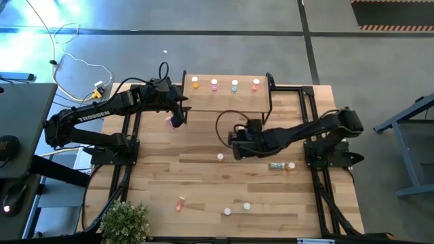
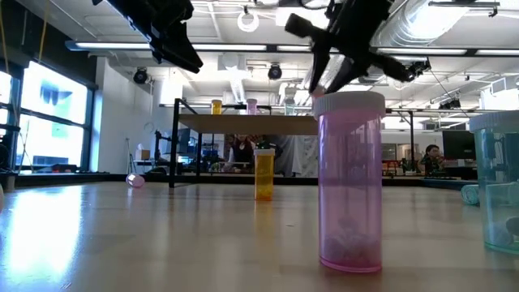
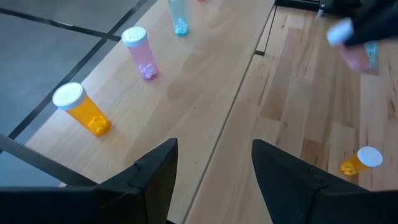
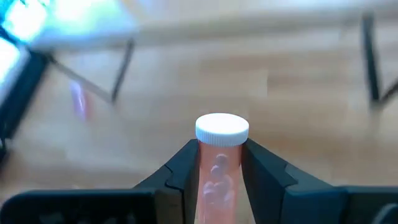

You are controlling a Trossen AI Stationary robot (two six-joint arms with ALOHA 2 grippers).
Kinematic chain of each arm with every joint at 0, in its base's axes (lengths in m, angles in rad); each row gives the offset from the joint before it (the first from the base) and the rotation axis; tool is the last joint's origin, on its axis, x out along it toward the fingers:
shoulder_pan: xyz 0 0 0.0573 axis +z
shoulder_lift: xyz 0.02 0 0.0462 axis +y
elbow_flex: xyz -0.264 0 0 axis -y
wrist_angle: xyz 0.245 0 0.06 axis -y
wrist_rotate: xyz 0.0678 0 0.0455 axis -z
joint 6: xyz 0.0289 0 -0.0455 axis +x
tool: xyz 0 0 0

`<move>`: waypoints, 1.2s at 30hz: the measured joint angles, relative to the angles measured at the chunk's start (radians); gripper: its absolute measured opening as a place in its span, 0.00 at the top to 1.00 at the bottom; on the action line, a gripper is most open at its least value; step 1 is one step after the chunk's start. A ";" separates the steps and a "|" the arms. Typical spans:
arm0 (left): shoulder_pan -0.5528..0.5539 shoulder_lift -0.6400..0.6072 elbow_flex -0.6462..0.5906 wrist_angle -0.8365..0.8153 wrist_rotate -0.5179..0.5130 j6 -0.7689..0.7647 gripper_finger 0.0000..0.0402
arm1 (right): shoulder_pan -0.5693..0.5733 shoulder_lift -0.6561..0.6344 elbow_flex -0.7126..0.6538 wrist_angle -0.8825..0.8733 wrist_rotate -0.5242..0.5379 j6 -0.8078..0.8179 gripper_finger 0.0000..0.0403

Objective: Pick and place medicine bottles onto shelf by color
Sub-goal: Put the top pink medicine bottle on the shelf aligned with the other pink medicine bottle

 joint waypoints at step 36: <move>0.000 0.000 0.000 0.064 0.000 0.023 0.51 | -0.209 0.136 -0.031 -0.244 0.705 0.030 0.76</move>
